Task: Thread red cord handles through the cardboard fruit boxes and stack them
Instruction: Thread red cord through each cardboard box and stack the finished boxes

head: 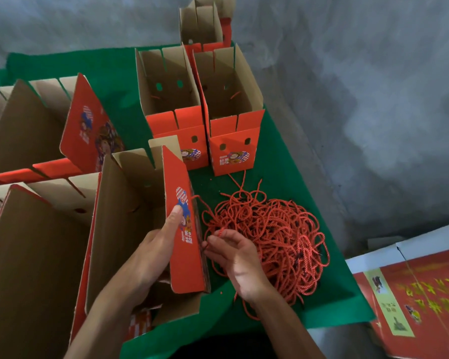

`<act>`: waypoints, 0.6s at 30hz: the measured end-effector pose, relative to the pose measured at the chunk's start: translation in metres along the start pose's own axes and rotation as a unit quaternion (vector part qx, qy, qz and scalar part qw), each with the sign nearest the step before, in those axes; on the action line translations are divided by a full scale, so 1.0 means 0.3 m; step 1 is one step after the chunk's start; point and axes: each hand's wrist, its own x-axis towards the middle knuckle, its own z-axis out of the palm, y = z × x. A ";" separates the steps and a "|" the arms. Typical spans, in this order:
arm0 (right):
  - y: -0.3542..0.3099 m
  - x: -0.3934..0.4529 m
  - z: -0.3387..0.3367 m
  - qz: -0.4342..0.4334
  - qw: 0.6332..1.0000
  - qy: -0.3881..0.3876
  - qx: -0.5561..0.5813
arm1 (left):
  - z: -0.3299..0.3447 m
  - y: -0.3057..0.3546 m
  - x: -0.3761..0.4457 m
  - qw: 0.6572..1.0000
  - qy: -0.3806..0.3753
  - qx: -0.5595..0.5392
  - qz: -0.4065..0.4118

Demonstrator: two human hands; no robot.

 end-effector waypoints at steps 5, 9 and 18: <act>0.019 0.004 -0.019 -0.041 0.997 0.029 -0.063 | 0.012 0.001 -0.009 0.999 0.013 -0.034 -0.003; 0.015 0.005 -0.041 -0.065 0.989 0.028 -0.131 | 0.021 0.010 -0.018 0.997 0.008 -0.080 -0.008; -0.034 -0.006 -0.050 -0.044 0.988 -0.043 -0.142 | -0.009 0.009 -0.024 0.992 0.011 -0.129 -0.006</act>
